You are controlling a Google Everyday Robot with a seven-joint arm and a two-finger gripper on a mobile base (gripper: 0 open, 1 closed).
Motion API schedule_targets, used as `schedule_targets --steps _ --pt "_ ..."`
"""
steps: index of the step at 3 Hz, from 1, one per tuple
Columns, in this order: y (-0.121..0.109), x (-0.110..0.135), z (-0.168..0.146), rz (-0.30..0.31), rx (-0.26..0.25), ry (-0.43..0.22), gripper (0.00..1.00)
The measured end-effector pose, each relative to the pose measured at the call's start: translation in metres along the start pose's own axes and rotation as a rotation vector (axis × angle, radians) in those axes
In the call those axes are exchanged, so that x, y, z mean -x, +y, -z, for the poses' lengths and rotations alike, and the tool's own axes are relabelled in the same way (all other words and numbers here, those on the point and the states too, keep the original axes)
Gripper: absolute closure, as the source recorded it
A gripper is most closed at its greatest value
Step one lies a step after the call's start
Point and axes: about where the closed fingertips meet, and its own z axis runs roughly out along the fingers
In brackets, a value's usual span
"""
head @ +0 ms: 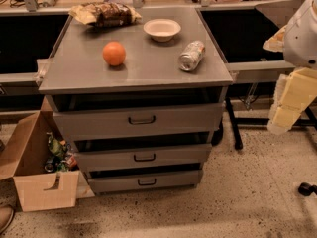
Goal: Open bottom drawer
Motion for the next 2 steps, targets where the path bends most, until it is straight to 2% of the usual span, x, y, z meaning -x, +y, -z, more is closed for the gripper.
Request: schedule_targets --steps 1,2 --pt "0.0 0.0 0.0 0.0 0.0 0.0 0.0" --pt "0.011 -0.001 -0.026 0.006 0.041 -0.022 0.0"
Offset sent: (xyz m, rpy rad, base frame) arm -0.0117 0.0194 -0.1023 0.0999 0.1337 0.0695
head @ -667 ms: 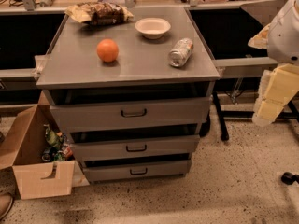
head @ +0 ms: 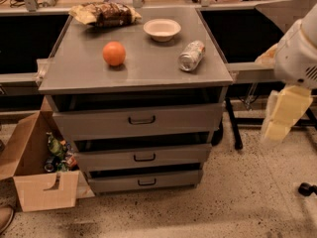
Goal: Open bottom drawer
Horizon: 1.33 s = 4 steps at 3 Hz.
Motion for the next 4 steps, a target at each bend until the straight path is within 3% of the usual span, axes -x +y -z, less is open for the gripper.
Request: schedule_targets --steps 1,2,3,4 --pt "0.033 0.006 -0.058 0.009 0.057 -0.083 0.0" --pt "0.072 0.014 -0.134 -0.025 0.115 -0.157 0.0" --pt "0.11 0.005 -0.225 -0.084 0.206 -0.197 0.0" --pt "0.114 0.002 -0.251 -0.103 0.195 -0.21 0.0"
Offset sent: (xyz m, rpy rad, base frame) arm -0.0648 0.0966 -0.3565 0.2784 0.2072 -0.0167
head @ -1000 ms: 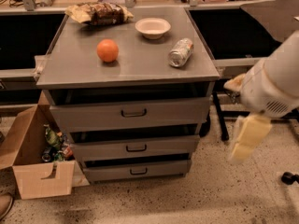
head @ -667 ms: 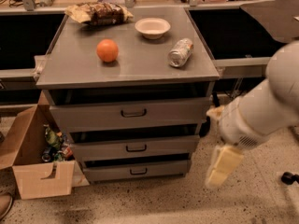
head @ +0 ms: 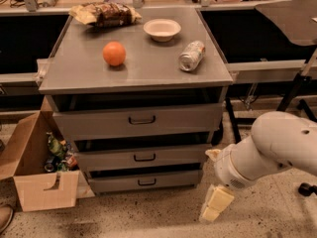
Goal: Open bottom drawer
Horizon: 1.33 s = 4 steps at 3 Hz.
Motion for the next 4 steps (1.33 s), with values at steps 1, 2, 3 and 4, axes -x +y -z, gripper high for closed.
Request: schedule_targets --steps 1,2,3,4 --pt "-0.001 -0.002 -0.014 0.001 0.029 -0.008 0.0" --pt "-0.003 -0.02 -0.075 0.017 0.075 -0.044 0.0" --pt "-0.026 -0.026 -0.152 0.074 0.042 -0.13 0.0" --pt "-0.069 -0.02 -0.206 0.113 -0.047 -0.228 0.0"
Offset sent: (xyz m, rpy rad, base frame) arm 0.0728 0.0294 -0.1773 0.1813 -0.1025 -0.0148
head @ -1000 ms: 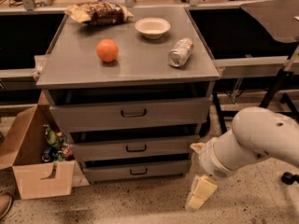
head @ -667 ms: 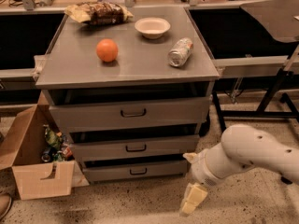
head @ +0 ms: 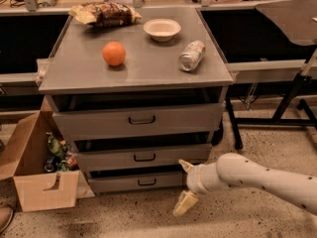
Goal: Open bottom drawer
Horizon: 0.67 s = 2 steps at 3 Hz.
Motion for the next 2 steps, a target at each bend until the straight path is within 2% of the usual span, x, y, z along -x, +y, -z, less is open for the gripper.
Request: schedule_targets --steps 1,2 --pt "-0.046 -0.002 -0.047 0.028 -0.062 -0.126 0.0" --pt "-0.073 -0.017 -0.106 -0.003 -0.042 -0.241 0.0"
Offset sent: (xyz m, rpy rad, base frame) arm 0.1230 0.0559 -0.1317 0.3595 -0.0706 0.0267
